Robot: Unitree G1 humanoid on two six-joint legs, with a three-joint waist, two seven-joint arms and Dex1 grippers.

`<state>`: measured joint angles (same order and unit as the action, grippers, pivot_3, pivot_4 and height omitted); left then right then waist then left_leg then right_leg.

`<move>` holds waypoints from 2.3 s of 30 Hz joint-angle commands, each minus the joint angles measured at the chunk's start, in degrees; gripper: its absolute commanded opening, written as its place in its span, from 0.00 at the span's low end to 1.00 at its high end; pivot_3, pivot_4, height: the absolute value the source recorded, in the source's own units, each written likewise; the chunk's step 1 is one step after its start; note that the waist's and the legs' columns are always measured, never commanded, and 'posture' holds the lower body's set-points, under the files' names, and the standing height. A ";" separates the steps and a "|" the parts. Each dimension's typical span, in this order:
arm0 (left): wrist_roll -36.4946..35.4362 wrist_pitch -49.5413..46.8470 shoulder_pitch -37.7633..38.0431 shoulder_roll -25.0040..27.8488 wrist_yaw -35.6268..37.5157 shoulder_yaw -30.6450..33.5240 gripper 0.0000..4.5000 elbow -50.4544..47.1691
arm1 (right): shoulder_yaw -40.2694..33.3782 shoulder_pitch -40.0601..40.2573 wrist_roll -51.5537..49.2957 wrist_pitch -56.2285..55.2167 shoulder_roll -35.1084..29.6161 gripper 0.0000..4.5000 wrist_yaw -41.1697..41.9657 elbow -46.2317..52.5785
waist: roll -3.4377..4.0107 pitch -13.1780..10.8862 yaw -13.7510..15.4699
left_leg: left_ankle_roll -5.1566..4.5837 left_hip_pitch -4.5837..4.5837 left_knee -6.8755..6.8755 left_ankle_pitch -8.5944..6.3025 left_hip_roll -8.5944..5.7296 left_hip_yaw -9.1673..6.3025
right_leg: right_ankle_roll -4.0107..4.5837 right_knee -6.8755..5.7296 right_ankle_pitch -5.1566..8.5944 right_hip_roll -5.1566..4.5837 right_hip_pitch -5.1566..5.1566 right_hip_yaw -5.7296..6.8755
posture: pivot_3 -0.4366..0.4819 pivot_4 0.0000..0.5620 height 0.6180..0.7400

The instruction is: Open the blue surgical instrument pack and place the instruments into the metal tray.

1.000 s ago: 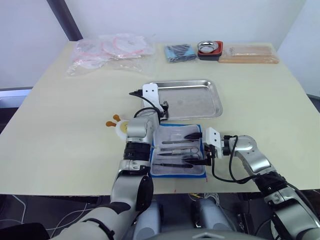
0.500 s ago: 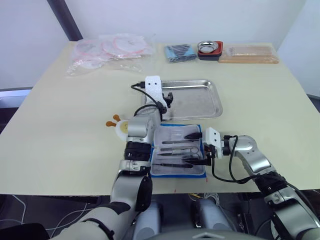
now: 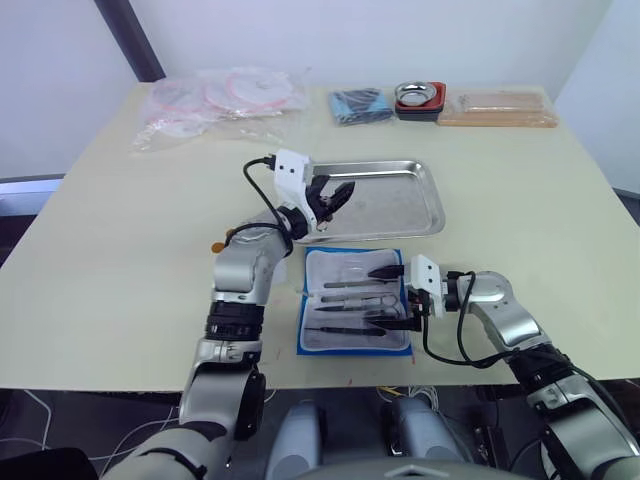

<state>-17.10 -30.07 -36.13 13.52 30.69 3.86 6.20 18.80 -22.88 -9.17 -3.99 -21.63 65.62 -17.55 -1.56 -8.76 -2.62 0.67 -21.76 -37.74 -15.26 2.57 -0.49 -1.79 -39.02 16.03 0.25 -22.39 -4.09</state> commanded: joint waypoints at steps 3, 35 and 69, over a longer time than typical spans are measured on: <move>-6.69 1.29 5.41 12.29 20.50 -0.94 0.67 -7.15 | 0.90 3.25 1.72 1.57 0.13 1.00 0.00 -3.82 | 0.01 -0.02 -0.06 | 0.00 -0.02 0.04 0.00 0.03 0.01 | 0.01 0.03 0.01 0.03 -0.01 0.04 | 0.48 0.27 1.00; -24.83 29.74 8.34 57.53 61.81 -18.66 0.67 0.98 | -1.03 3.44 2.19 -1.68 -6.01 1.00 4.95 -4.37 | 0.08 -0.19 1.26 | -0.06 -0.16 0.04 -0.02 -0.15 0.10 | -0.01 0.18 0.07 -0.26 -0.04 0.12 | 0.48 0.27 1.00; -3.05 36.27 0.11 28.24 54.23 -20.74 0.52 15.26 | -0.98 3.71 1.93 -0.72 -5.34 1.00 3.25 -3.65 | 0.04 -0.13 1.80 | -0.08 -0.21 -0.13 -0.02 -0.15 0.06 | -0.01 0.12 0.05 -0.18 -0.03 0.13 | 0.48 0.27 1.00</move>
<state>-21.35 4.72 -34.62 41.98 85.57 -17.62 20.93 16.23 -21.59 -10.77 -6.64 -25.80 69.81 -17.97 -1.53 -8.89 -0.82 0.59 -21.98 -37.88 -15.28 2.41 -0.44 -1.80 -38.90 16.08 0.07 -22.42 -3.96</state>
